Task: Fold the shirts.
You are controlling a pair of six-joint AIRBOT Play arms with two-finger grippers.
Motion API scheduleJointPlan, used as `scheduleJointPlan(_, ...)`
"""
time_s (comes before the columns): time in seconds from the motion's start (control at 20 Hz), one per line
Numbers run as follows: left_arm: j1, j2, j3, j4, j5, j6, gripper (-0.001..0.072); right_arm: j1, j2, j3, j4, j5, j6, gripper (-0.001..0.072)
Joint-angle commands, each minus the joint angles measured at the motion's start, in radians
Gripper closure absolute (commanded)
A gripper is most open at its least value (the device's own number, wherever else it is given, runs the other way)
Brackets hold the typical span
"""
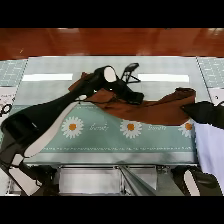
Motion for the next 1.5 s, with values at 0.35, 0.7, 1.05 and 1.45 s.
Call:
scheduleJointPlan(0.35, -0.125, -0.016, 0.064, 0.007, -0.219, 0.001, 0.0692, 0.0, -0.043, -0.008, 0.123, 0.007, -0.074, 0.0691)
scheduleJointPlan(0.7, 0.345, 0.421, -0.198, 0.085, -0.223, 0.021, 0.0692, 0.209, -0.419, 0.137, 0.364, -0.192, -0.243, 0.0691)
scheduleJointPlan(1.05, 0.739, 1.001, -0.665, 0.084, -0.169, 0.077, 0.0692, 0.608, -1.026, 0.619, 0.366, -0.373, -0.238, 0.0691)
scheduleJointPlan(1.45, 0.792, 1.157, -0.883, 0.08, -0.167, 0.077, 0.0691, 0.685, -1.359, 0.843, 0.364, -0.473, -0.192, 0.0691)
